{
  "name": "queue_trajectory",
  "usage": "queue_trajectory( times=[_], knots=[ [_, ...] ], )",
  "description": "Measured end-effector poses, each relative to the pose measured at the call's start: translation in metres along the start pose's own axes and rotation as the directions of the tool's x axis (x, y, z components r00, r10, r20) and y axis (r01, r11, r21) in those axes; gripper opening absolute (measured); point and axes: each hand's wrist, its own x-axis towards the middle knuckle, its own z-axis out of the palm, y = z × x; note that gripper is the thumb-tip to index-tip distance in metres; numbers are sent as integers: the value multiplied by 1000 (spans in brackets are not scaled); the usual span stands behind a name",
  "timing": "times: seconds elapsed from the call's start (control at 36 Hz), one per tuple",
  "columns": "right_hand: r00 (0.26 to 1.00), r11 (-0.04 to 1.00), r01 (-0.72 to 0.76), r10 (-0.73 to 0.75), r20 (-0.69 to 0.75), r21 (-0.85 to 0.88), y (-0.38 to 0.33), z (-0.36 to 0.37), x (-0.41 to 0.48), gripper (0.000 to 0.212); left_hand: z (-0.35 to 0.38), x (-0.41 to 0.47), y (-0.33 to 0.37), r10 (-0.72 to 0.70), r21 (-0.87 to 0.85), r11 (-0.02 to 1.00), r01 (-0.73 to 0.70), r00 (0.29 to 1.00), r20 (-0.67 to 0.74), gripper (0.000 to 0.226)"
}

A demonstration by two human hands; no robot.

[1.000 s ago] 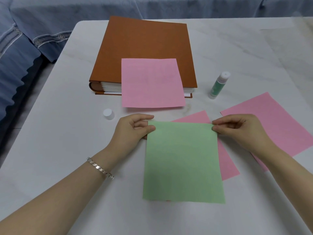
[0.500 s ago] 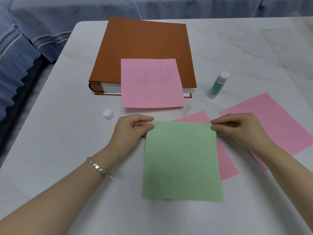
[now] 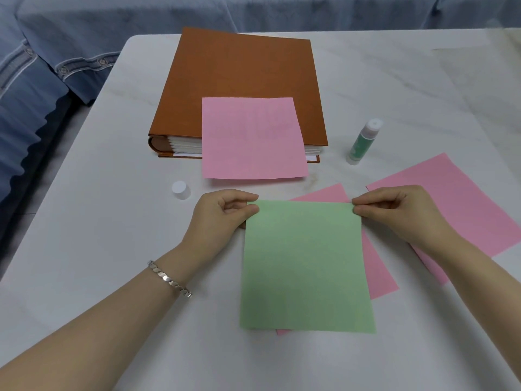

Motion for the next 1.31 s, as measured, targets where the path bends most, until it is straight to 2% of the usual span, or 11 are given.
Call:
queue_trajectory(
  times=[0.25,0.36,0.47,0.58,0.72,0.92,0.94,1.0,1.06,1.19,1.31],
  knots=[
    [1000,997,22,-23,-8,-78,1,-2,8,19,3,3,-2,18,54,998,-18,1000,-9,21],
    [999,984,37,-40,-15,-175,1,-3,17,16,8,7,-1,85,202,976,-78,996,-26,21],
    [997,961,55,-67,-36,-272,2,2,22,24,14,10,3,161,345,928,-139,986,-36,10],
    [992,916,86,-117,-57,-391,0,10,21,15,18,9,1,280,515,819,-253,960,26,12],
    [989,856,85,-135,-61,-510,0,17,17,17,19,11,-11,389,640,682,-354,917,92,10],
    [987,882,55,-119,-108,-469,1,20,18,17,20,15,-13,483,705,553,-443,861,162,31],
    [987,886,52,-116,-111,-461,1,20,18,17,21,16,-12,509,723,492,-485,834,213,29],
    [986,890,49,-116,-121,-453,2,21,17,17,24,19,-16,601,717,312,-624,714,360,23],
    [984,889,59,-129,-125,-454,3,21,17,18,28,23,-22,619,672,236,-702,642,453,19],
    [970,852,102,-200,-138,-514,13,26,16,19,40,11,-14,542,712,262,-651,710,450,28],
    [898,714,249,-424,-120,-654,22,39,12,14,51,-3,-14,492,755,317,-574,780,387,42]
  ],
)
